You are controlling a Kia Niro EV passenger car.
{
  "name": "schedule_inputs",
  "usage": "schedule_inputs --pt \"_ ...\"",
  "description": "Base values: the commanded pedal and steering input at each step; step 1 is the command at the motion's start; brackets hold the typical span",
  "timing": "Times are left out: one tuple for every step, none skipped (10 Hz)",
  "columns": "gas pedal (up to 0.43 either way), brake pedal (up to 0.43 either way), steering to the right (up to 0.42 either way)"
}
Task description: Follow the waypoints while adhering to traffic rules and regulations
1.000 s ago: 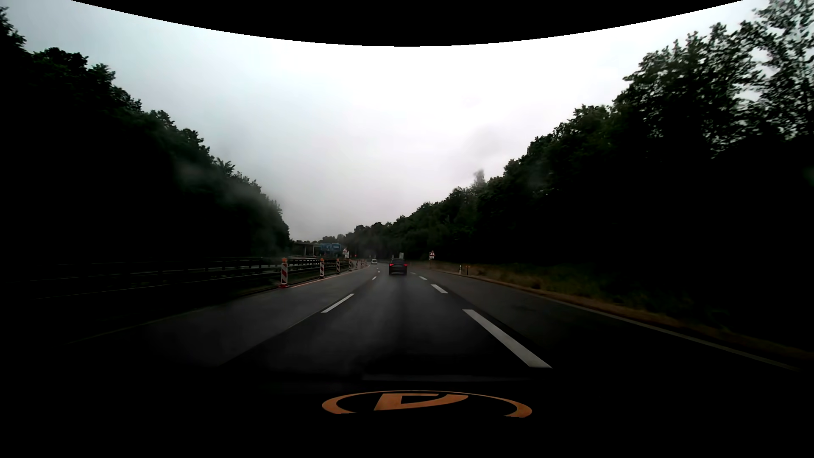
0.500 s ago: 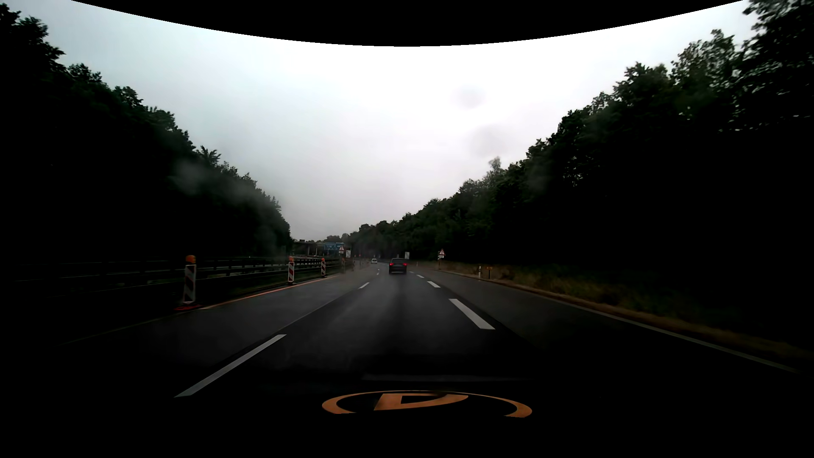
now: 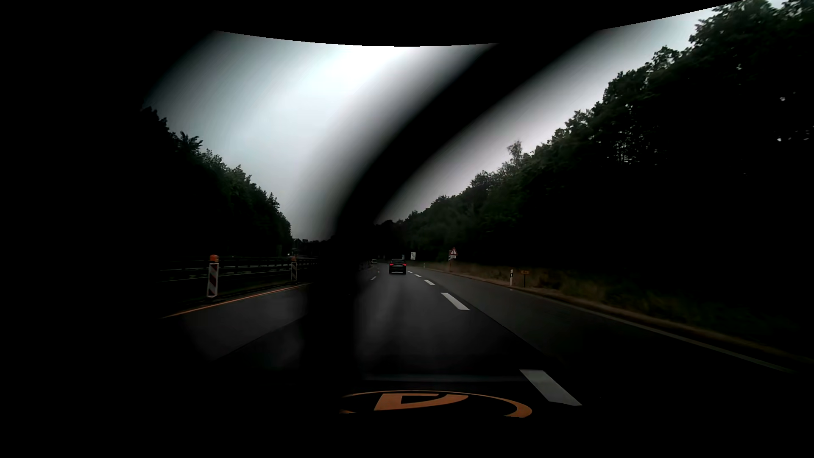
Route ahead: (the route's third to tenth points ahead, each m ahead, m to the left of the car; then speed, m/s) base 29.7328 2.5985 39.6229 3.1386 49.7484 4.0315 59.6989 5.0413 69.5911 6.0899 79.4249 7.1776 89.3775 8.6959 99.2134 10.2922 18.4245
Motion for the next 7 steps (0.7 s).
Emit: schedule_inputs --pt "0.087 0.0 -0.01" --pt "0.087 0.0 -0.011" --pt "0.087 0.0 -0.01" --pt "0.087 0.0 -0.01" --pt "0.087 0.0 -0.011" --pt "0.098 0.0 -0.012" --pt "0.11 0.0 -0.014"
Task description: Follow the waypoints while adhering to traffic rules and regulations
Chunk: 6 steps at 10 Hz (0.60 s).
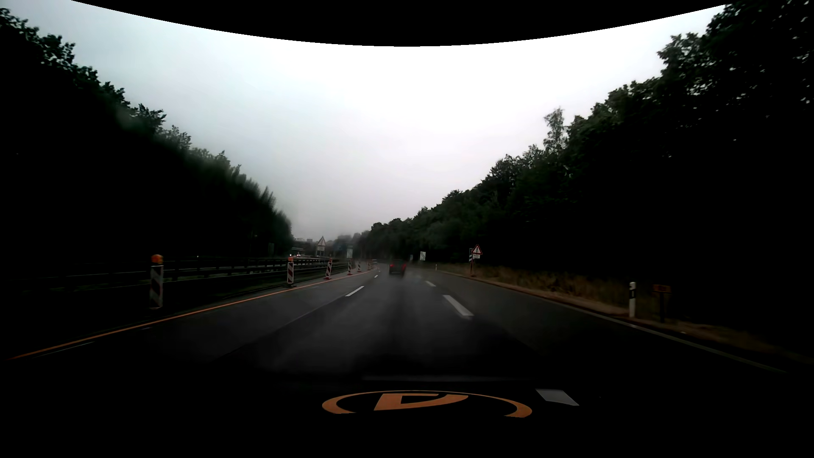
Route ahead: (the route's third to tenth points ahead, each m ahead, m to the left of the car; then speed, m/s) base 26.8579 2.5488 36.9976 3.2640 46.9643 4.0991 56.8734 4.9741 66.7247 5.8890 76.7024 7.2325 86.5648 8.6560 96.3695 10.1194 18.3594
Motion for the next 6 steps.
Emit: schedule_inputs --pt "0.118 0.0 -0.014" --pt "0.13 0.0 -0.013" --pt "0.15 0.0 -0.013" --pt "0.15 0.0 -0.013" --pt "0.15 0.0 -0.012" --pt "0.157 0.0 -0.01"
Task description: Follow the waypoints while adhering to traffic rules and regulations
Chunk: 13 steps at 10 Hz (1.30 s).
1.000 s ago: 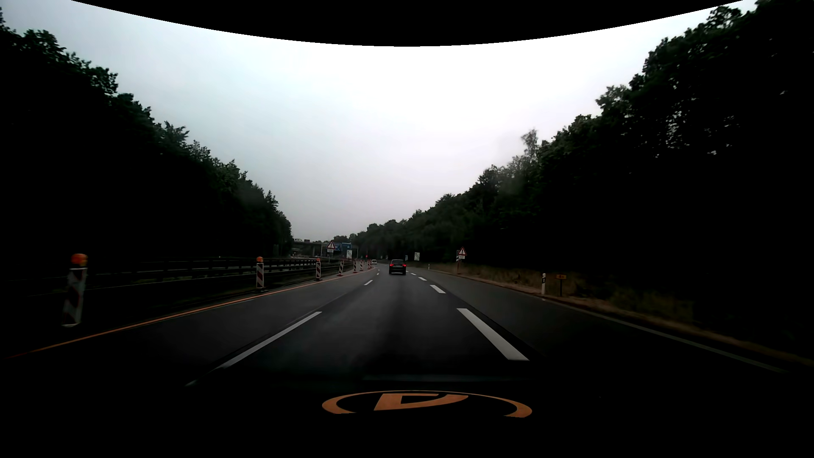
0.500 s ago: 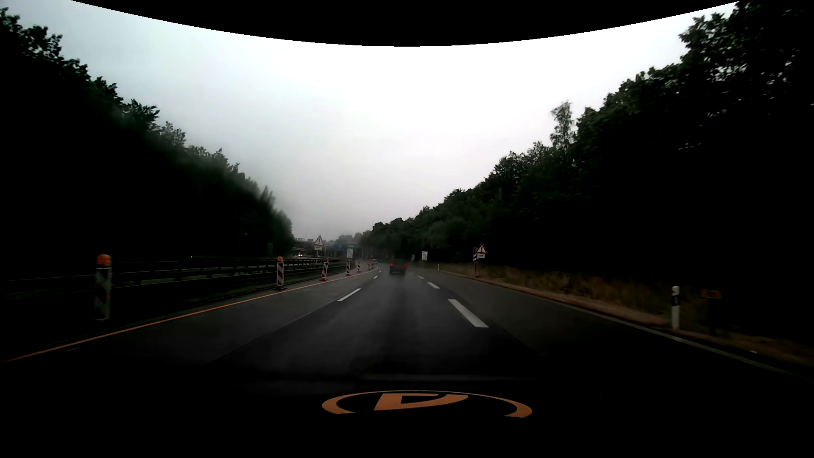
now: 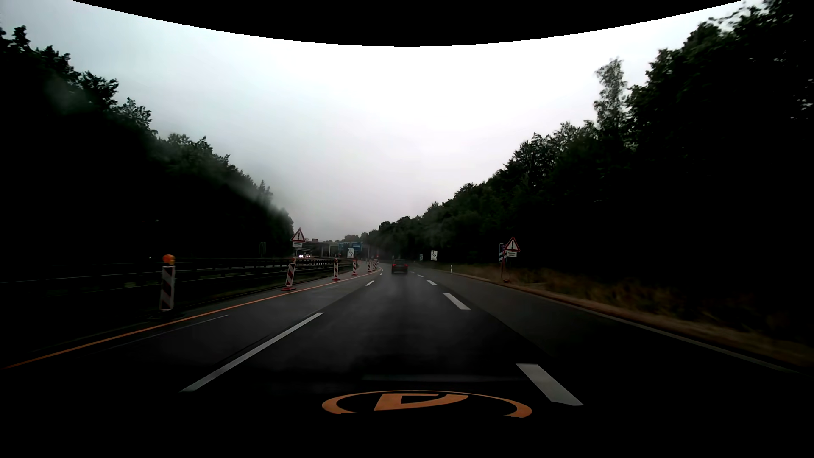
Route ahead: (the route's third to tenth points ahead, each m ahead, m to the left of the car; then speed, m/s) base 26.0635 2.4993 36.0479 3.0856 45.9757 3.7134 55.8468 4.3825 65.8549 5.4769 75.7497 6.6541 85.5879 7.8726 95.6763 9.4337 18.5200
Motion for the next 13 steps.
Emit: schedule_inputs --pt "0.169 0.0 -0.009" --pt "0.169 0.0 -0.009" --pt "0.177 0.0 -0.009" --pt "0.177 0.0 -0.009" --pt "0.177 0.0 -0.009" --pt "0.177 0.0 -0.008" --pt "0.177 0.0 -0.009" --pt "0.177 0.0 -0.008" --pt "0.177 0.0 -0.009" --pt "0.177 0.0 -0.009" --pt "0.177 0.0 -0.009" --pt "0.177 0.0 -0.009" --pt "0.177 0.0 -0.011"
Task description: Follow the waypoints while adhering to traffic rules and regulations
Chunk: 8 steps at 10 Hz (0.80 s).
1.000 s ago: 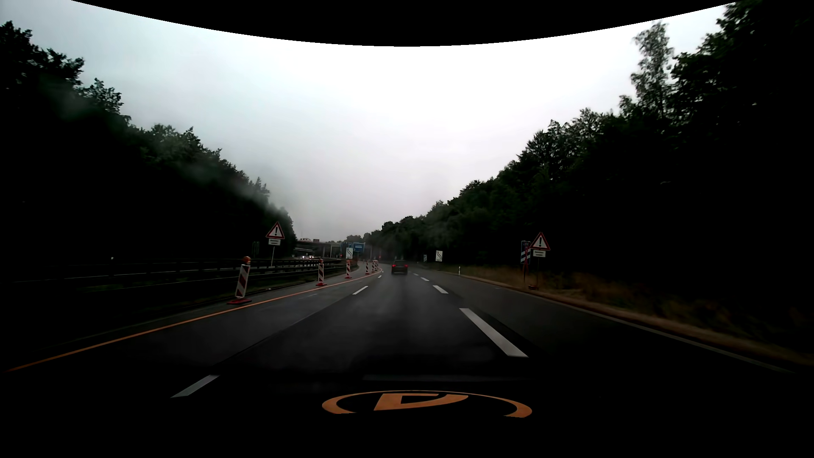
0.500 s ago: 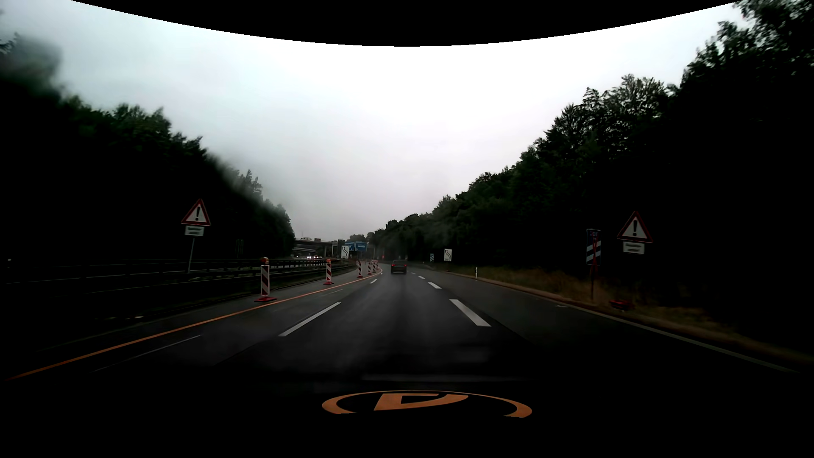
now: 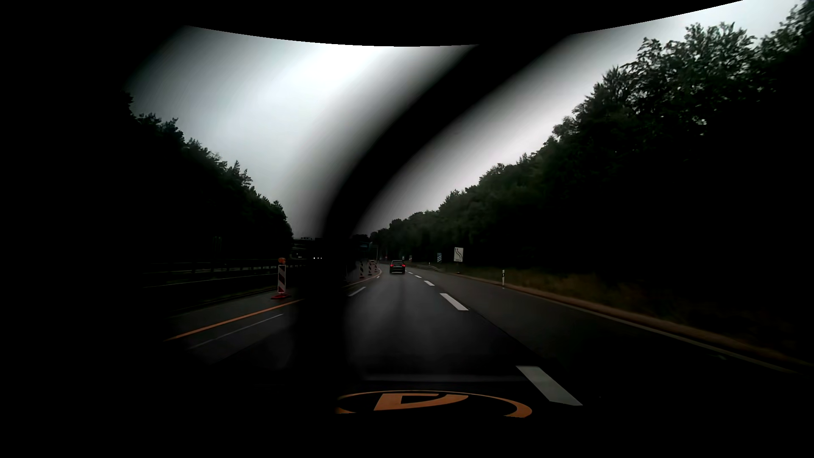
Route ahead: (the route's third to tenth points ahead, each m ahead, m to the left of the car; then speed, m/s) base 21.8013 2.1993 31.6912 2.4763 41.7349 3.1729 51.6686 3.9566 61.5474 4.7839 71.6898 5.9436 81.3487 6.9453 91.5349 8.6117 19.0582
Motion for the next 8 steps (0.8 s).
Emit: schedule_inputs --pt "0.177 0.0 -0.011" --pt "0.177 0.0 -0.011" --pt "0.177 0.0 -0.011" --pt "0.177 0.0 -0.012" --pt "0.169 0.0 -0.012" --pt "0.169 0.0 -0.012" --pt "0.169 0.0 -0.012" --pt "0.169 0.0 -0.012"
